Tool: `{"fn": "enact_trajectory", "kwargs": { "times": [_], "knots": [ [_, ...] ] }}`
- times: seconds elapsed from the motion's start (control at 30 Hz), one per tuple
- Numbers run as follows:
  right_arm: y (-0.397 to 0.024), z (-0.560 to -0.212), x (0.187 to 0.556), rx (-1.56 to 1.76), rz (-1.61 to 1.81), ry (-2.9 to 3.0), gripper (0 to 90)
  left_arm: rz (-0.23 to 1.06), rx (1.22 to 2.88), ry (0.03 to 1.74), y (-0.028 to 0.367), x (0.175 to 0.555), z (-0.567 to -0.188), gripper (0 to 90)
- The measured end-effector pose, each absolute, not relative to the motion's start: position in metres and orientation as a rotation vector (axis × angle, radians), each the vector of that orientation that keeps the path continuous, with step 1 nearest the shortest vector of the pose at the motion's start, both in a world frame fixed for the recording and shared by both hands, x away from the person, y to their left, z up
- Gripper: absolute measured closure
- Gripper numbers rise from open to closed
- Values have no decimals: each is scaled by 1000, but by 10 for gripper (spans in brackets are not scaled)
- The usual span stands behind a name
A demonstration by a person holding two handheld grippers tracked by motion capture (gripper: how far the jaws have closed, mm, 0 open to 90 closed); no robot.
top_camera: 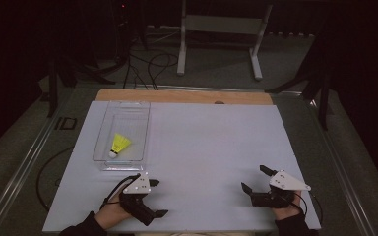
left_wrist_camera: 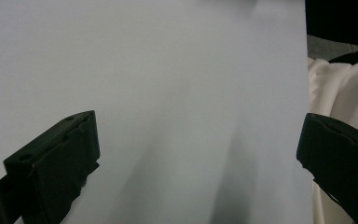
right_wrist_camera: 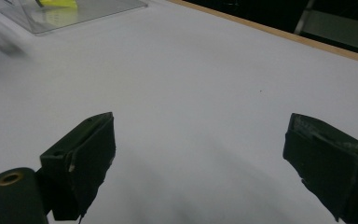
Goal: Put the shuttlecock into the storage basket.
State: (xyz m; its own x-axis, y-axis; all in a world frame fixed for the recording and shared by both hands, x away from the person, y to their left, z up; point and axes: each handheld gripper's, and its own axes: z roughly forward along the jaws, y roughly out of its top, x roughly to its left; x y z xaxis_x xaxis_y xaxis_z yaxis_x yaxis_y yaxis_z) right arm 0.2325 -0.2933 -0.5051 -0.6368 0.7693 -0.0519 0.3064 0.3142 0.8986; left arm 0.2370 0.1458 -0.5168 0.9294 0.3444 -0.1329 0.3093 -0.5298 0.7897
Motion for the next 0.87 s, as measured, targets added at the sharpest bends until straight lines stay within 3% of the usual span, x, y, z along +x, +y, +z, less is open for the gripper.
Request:
{"fn": "enact_trajectory", "kwargs": {
  "times": [0.63, 0.87],
  "knots": [
    [-292, -506, 232, 955, 1265, 2119, 92, 114, 2048, 522, 167, 239, -516, 1],
    [-291, -506, 233, 949, 1263, 2123, 92, 108, 2077, 518, 164, 239, -518, 1]
  ]
}}
